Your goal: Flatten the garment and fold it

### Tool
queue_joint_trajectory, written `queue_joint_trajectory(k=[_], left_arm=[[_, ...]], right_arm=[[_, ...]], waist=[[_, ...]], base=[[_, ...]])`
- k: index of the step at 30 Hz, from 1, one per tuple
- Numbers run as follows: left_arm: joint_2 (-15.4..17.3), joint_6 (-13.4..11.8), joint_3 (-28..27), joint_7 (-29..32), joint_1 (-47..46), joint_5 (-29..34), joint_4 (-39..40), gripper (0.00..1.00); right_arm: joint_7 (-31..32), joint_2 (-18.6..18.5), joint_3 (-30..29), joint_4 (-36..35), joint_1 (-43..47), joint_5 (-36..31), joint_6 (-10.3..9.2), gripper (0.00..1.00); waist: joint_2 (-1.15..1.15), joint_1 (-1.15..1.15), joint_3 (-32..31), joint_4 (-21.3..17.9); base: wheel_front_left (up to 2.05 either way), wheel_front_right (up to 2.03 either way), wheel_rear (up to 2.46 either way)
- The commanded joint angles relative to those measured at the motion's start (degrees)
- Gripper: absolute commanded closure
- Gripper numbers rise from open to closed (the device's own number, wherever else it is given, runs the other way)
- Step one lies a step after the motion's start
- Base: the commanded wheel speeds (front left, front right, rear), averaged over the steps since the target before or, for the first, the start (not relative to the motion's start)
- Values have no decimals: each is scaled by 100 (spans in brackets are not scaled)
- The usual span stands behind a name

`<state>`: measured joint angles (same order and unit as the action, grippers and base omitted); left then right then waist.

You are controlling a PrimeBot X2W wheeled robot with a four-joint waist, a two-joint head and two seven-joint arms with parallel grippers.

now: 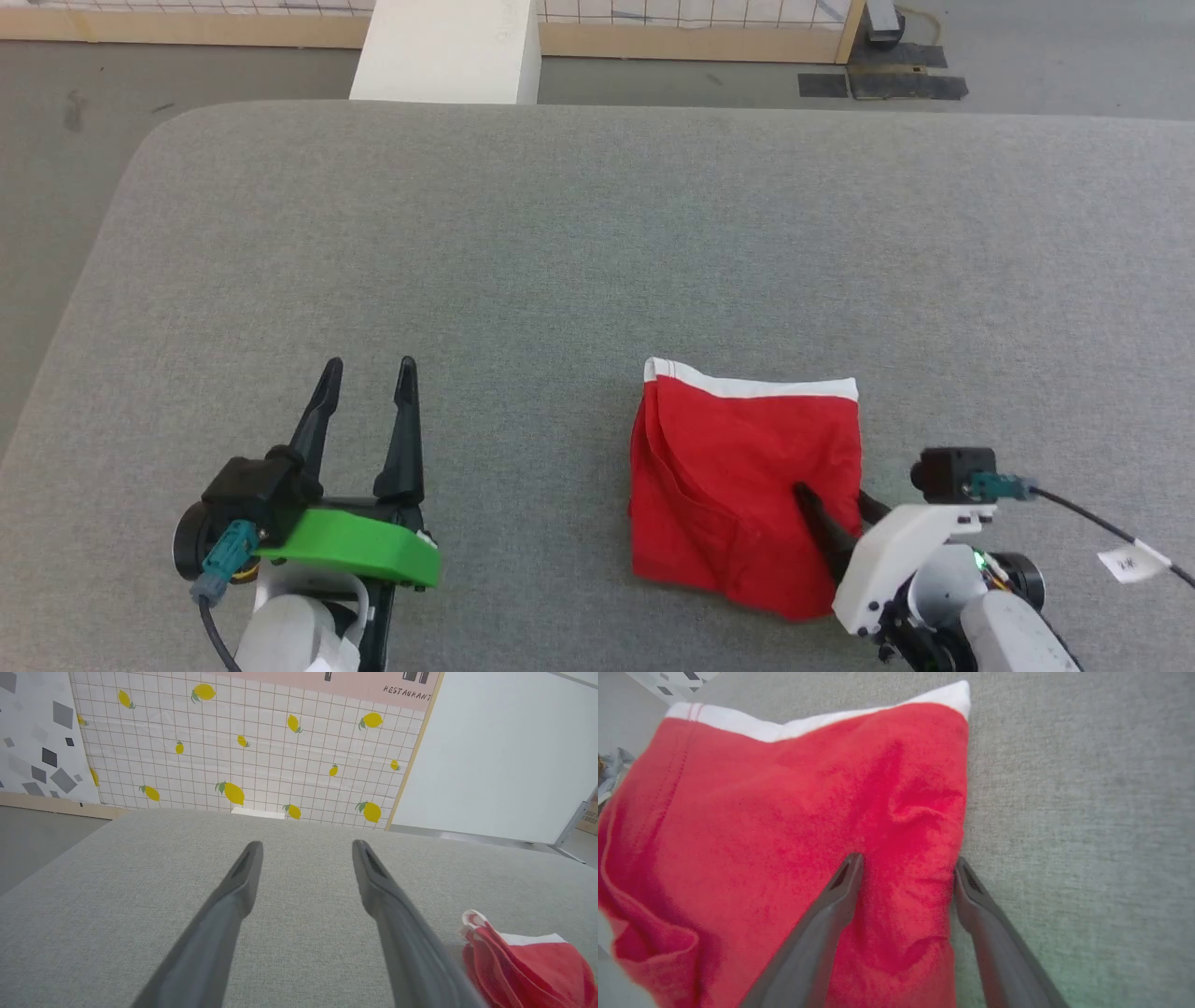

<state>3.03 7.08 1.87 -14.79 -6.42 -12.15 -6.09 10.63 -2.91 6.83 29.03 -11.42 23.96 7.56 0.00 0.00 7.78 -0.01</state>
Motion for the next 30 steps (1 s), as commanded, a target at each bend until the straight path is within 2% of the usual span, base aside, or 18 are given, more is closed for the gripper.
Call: queue_joint_trajectory(k=[1, 2, 5, 11, 15, 22, 26, 30], left_arm=[[-15, 40, 1, -21, -12, 13, -13, 0], [-15, 40, 1, -21, -7, 11, -14, 0], [-15, 40, -45, -21, 40, 21, 20, 0], [-15, 40, -144, -21, 106, 81, 150, 0], [-3, 40, -149, -21, 63, 141, 257, 0], [146, 40, 38, -21, -247, 246, 461, 0], [255, 40, 186, -21, -523, 296, 541, 0], [430, 40, 350, -21, -855, 355, 581, 0]], right_arm=[[99, 3, 55, 60, -67, -104, -8, 96], [138, 3, 80, 42, -88, -148, -8, 100], [302, 3, 234, -125, -219, -497, -8, 100], [730, 3, 610, -732, -685, -1651, -8, 100], [1015, -318, 1189, -1013, -1106, -2153, -8, 100], [991, -1315, 2013, -880, -2042, -1807, -8, 100], [688, -1777, 2179, -430, -2568, -1406, -8, 100], [361, -2072, 2152, 209, -3057, -1135, -8, 100]], waist=[[0, 0, -13, 11], [0, 0, -18, 10], [0, 0, -22, -77], [0, 0, 36, -466], [0, 0, 169, -881], [0, 0, 628, -1772], [0, 0, 1017, -2216], [0, 0, 1452, -2501]], base=[[0, 0, 0], [0, 0, 0], [0, 0, 0], [0, 0, 0], [0, 0, 0], [0, 0, 0], [0, 0, 0], [0, 0, 0]])
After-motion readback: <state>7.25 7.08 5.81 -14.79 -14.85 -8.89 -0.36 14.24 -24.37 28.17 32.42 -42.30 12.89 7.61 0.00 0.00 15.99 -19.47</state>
